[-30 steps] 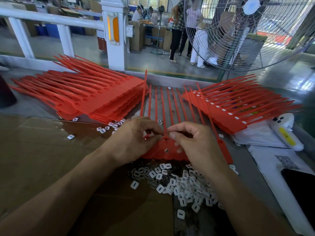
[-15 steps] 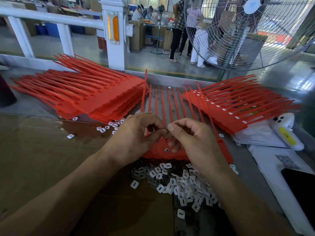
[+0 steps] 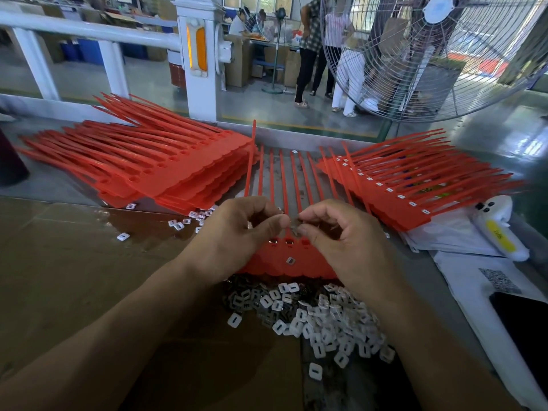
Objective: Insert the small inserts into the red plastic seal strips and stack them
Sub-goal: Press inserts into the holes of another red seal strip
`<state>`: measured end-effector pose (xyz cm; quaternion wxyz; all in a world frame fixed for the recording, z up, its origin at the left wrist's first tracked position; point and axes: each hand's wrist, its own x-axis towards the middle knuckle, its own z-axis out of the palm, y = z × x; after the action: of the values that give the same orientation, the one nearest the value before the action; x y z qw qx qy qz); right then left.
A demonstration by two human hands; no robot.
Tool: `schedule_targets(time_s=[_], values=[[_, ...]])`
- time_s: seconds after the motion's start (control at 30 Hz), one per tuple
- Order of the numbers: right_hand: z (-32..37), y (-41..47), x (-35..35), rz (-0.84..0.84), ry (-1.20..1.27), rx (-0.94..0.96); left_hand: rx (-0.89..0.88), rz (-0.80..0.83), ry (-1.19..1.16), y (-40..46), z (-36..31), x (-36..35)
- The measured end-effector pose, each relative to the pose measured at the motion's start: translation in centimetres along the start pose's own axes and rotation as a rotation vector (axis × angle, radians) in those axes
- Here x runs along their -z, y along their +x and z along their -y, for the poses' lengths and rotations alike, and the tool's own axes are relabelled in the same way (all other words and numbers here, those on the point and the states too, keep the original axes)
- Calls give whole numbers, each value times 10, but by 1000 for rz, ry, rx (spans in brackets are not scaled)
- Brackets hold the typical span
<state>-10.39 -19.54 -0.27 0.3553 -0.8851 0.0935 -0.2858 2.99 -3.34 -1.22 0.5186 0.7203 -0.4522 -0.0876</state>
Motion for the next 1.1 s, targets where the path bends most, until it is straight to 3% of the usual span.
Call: schedule_targets(time_s=[0.17, 0.3, 0.57, 0.9, 1.1], values=[[-19, 2, 8, 85, -222, -193, -46, -37, 304, -1, 3, 3], [-23, 3, 3, 107, -262, -206, -46, -40, 475, -1, 3, 3], [-29, 7, -4, 104, -266, -256, 60, -35, 500, -2, 3, 4], [-28, 4, 0, 97, -171, -254, 76, -20, 491, -3, 2, 3], [-24, 2, 8, 165, -240, -250, 63, -10, 513, -3, 3, 4]])
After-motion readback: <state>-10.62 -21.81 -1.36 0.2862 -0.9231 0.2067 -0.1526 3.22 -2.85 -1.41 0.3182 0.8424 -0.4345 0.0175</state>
